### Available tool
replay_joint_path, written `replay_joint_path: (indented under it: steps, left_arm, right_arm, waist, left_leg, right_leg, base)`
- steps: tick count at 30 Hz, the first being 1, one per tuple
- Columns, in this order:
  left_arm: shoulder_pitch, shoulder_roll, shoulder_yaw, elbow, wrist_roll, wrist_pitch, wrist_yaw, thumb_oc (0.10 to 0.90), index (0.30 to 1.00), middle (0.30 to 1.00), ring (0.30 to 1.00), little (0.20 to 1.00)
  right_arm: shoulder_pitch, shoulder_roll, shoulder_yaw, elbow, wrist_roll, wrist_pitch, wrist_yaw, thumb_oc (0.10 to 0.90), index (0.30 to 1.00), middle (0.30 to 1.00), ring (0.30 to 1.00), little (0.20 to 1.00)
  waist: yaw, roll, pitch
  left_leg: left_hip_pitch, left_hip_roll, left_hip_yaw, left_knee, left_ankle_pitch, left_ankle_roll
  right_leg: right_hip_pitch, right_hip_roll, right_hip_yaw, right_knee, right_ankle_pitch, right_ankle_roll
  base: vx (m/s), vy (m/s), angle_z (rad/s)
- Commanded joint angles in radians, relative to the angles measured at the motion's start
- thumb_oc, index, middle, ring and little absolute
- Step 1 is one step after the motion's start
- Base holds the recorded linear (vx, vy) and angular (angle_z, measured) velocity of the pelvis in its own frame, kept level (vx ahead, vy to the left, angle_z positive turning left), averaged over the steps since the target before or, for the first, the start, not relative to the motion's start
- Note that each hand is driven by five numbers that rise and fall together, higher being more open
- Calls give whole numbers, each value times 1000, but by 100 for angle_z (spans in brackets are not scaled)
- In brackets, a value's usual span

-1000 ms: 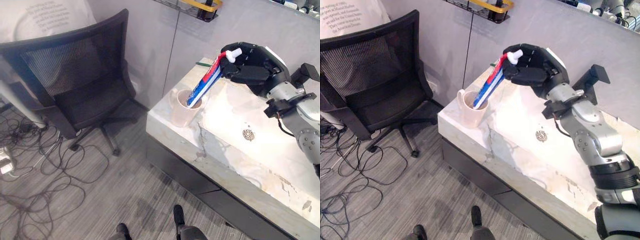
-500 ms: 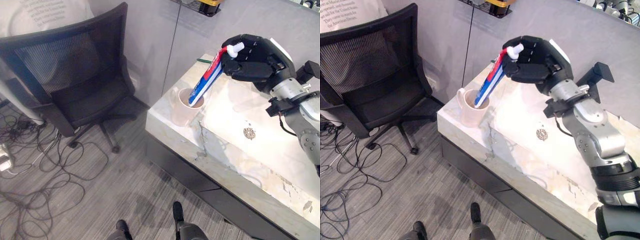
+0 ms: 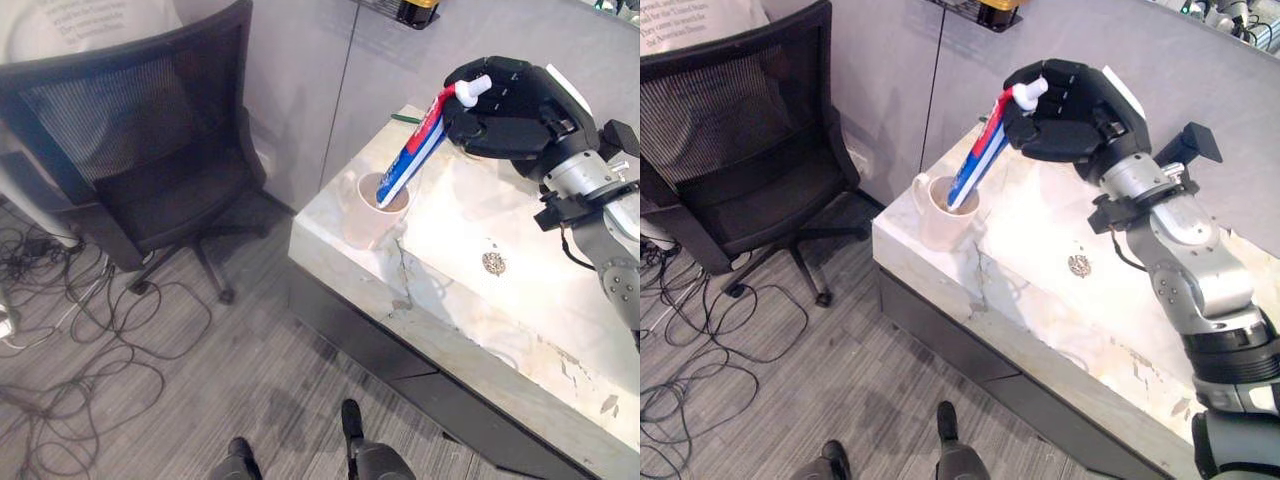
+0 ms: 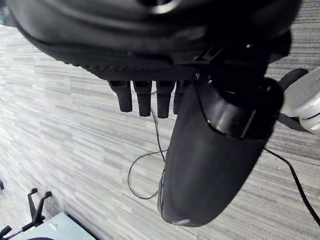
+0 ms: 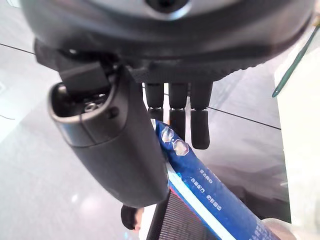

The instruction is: Organize the bathroom.

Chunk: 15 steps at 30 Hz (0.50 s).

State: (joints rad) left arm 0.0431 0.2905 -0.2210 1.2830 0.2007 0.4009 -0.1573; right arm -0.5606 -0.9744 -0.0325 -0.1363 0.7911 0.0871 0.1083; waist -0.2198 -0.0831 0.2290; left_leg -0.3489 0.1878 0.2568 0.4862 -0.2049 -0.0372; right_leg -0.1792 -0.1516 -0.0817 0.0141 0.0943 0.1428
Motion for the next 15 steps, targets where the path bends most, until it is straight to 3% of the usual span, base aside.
replay_joint_path:
  steps: [1,3,15]
  left_arm:
    - [79,61,-9,60,13,89,-34,800,900,900,900,900]
    - [76,66,-10,60,13,87,-40,800,900,900,900,900]
    - [49,72,-24,48,-10,107,-43,800,900,900,900,900]
  right_arm:
    - [-55,-33,-160,-88,-1,-173,-34,400,300,300,300,300]
    - [-59,-34,-155,-91,-1,-176,-45,400,300,300,300,300]
    - [-72,-37,-155,-101,-3,-188,-73,400,300,300,300,300]
  waist:
    - [11,-34,-55]
    - [11,-30,-46]
    - [-8,-24,-7]
  left_leg:
    - [-7,53,-38,34,17,-50]
    - [-11,54,-50,47,-9,-58]
    - [-47,62,-54,99,-35,-50]
  right_leg:
    - [-22,-36,77,120,-98,59]
    - [-27,-35,79,132,-114,64]
    - [-82,-34,95,171,-113,58]
  base:
    - [-65,11,2]
    - [-11,16,1]
    - [-16,8,1]
